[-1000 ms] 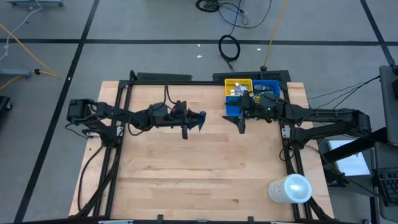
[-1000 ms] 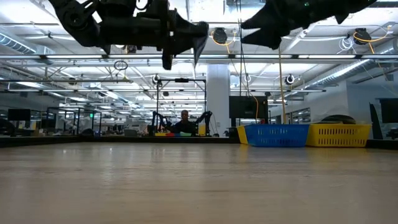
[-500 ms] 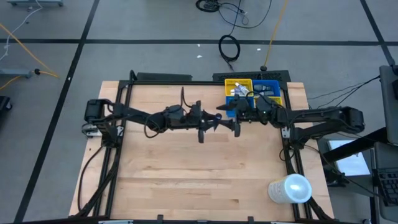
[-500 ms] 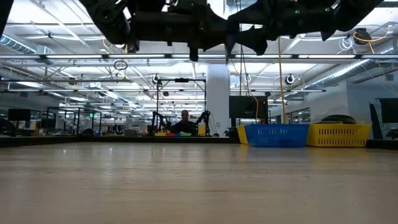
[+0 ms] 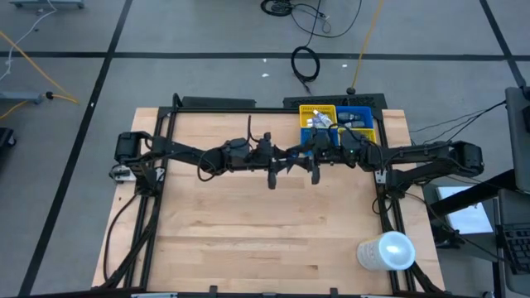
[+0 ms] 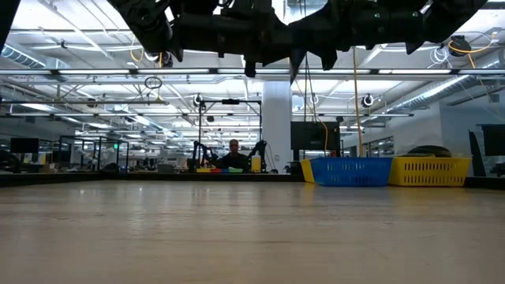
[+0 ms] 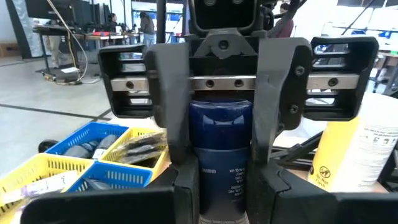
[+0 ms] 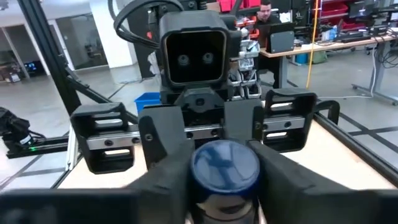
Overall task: Pick & Place Travel size toiletries
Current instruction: Put the blue shave cream into the bottom blue basket
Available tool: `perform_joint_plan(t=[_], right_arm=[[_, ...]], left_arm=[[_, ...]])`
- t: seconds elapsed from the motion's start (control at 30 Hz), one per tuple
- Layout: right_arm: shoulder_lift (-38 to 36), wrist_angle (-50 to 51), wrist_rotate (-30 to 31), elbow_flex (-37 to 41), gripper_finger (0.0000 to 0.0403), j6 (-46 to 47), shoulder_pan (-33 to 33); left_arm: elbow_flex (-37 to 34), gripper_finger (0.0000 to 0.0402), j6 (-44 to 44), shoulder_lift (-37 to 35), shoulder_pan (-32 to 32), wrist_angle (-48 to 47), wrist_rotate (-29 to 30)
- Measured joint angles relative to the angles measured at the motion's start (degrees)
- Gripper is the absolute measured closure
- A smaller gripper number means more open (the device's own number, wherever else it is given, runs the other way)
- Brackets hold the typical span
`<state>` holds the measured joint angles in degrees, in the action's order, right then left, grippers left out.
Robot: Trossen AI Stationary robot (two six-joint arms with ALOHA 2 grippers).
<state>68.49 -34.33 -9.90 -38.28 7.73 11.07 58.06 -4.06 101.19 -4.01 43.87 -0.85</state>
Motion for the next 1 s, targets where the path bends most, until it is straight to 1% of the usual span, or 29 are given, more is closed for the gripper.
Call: perform_joint_plan(t=[0.03,0.07,0.2,0.6,0.7,0.77,0.83,1.0], right_arm=[[0.0,0.0,-0.1,0.0,0.028,-0.1,0.0],[0.0,0.0,-0.2,0.0,0.029,-0.4,0.0],[0.0,-0.1,-2.2,0.0,0.0289,-1.8,0.0],[0.0,-0.1,-2.1,0.0,0.0289,-2.1,-0.3],[0.0,0.0,-2.2,0.0,0.0289,-2.1,-0.3],[0.0,0.0,-2.3,0.0,0.0289,-2.2,-0.3],[0.0,0.0,-2.4,0.0,0.0289,-2.2,-0.3],[0.0,0.3,-2.4,0.0,0.0289,-2.5,-0.3]], left_arm=[[0.0,0.0325,0.2,0.0,0.0,0.0,0.1],[0.0,0.0325,0.6,0.0,0.0,0.0,0.5],[0.0,0.0325,1.0,0.0,0.1,0.1,2.2],[0.0,0.0325,0.6,0.0,0.3,0.0,2.3],[0.0,0.0318,0.8,0.0,0.4,-0.3,2.5],[0.0,0.0304,0.8,0.0,0.5,-0.5,2.5],[0.0,0.0281,0.8,0.0,0.7,-0.7,2.5],[-0.1,0.021,0.8,-0.1,0.7,-3.8,2.5]])
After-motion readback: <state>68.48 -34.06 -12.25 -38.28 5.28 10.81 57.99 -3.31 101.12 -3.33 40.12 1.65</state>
